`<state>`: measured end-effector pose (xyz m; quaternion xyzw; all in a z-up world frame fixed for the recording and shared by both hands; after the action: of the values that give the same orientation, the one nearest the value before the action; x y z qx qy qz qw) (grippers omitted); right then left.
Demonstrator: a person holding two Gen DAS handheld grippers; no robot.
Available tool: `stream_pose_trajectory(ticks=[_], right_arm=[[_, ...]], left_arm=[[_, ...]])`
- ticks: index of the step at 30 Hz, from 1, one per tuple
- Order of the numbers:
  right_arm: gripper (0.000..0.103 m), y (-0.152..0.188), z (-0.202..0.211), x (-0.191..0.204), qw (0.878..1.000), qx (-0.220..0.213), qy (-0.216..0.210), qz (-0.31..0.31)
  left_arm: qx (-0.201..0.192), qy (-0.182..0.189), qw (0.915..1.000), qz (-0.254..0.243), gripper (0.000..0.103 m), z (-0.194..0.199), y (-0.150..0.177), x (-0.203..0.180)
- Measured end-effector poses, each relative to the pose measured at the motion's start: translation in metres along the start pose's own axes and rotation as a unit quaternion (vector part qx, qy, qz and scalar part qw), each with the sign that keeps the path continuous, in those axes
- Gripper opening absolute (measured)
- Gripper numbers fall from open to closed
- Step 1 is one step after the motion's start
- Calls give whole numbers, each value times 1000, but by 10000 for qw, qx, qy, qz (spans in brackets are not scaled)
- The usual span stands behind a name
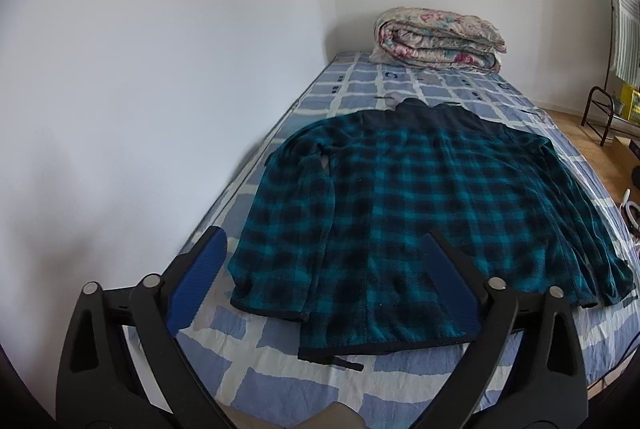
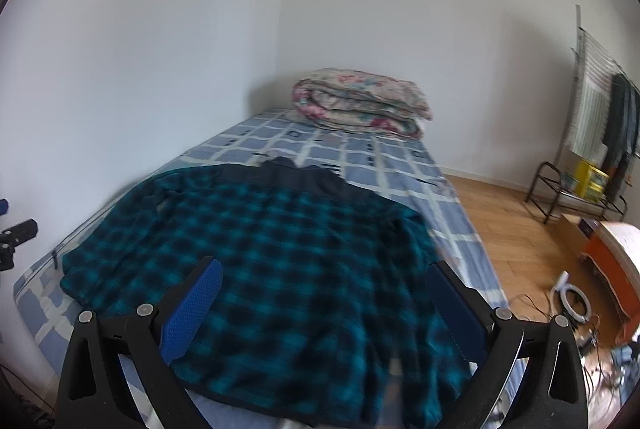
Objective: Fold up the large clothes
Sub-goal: 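Lower the left tool to the shirt's side edge at the hem and grasp it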
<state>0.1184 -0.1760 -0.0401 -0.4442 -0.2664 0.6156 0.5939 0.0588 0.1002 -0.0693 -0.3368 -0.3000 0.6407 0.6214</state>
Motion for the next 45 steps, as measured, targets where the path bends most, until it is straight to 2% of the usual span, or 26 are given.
stream_pose_trajectory(ticks=[4,7,14,16,20,22,24,29,32,40,44,45], right_arm=[[101,-17,-15,27,9995,-33,-303,126],[97,-25,-28,47,9980,20,-603,199],[79,-22,-62,84,9894,567,-1309,270],[75,-20,-71,95,9865,711,-1434,334],[74,-16,-83,109,9842,822,-1510,419],[73,-13,-87,115,9831,864,-1542,478],[68,-12,-91,121,9821,899,-1558,553],[57,-12,-106,140,9789,1002,-1633,715],[48,-16,-112,150,9772,987,-1696,812],[43,-33,-123,182,9728,854,-1913,992],[43,-48,-133,200,9698,844,-2073,966],[43,-54,-138,205,9687,856,-2129,946]], left_arm=[[132,-24,9997,192,91,-9,1,14],[181,-103,9995,253,87,-16,2,23],[402,-234,9977,489,79,-37,9,46],[520,-194,9967,591,71,-45,12,52],[759,-132,9942,745,44,-59,20,60],[861,-93,9928,832,38,-65,24,64],[901,-76,9918,905,27,-67,27,67],[1016,-99,9887,1093,27,-78,30,78],[1074,-109,9874,1161,21,-85,31,82],[1216,-137,9833,1344,21,-99,37,92],[1353,-206,9776,1597,22,-107,45,109],[1383,-201,9755,1699,25,-109,47,114]])
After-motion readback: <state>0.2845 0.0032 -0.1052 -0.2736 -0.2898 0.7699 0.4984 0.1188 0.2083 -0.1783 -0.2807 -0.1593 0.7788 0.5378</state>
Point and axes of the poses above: each gripper's, at about its wrist camera, not at the fingertips, and z roughly against the way its jaws point, x to its left, y to its underside, the point moved 2 cm from there along -z, roughly the way its jaws point, and after that the axes turned 13 degrees about y, right-handed, at the moved point
